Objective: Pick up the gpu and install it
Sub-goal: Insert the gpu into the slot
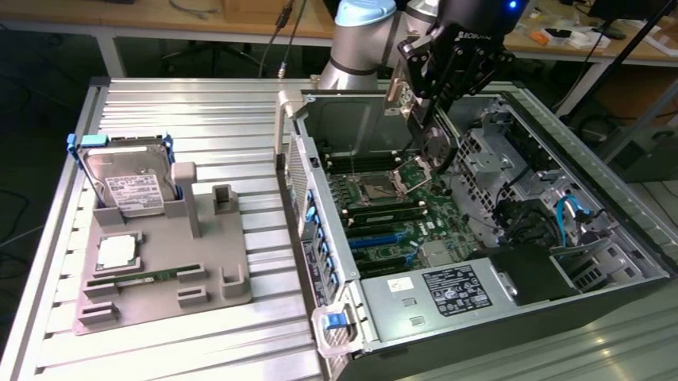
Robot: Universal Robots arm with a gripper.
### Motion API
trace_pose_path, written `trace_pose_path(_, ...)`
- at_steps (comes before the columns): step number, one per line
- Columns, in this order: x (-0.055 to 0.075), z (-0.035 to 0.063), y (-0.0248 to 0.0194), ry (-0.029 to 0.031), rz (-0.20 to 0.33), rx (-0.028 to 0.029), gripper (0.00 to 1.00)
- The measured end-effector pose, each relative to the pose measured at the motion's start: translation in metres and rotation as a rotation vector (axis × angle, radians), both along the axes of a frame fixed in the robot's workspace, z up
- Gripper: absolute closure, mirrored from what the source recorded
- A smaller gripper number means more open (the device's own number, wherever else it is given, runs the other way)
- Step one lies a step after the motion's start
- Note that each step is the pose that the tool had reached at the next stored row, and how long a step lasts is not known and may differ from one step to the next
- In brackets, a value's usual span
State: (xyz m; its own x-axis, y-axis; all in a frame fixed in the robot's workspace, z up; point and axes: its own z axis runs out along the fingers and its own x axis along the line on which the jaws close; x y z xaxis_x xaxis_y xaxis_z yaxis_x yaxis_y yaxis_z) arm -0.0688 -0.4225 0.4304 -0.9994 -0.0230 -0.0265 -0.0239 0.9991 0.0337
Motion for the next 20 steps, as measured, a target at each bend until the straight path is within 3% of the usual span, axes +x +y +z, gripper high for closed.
trace_pose_path(10, 0.0000, 0.0000, 0.0000, 0.0000, 0.008, 0.0000, 0.73)
trace_pose_path(20, 0.0000, 0.0000, 0.0000, 0.0000, 0.087, 0.0000, 0.73)
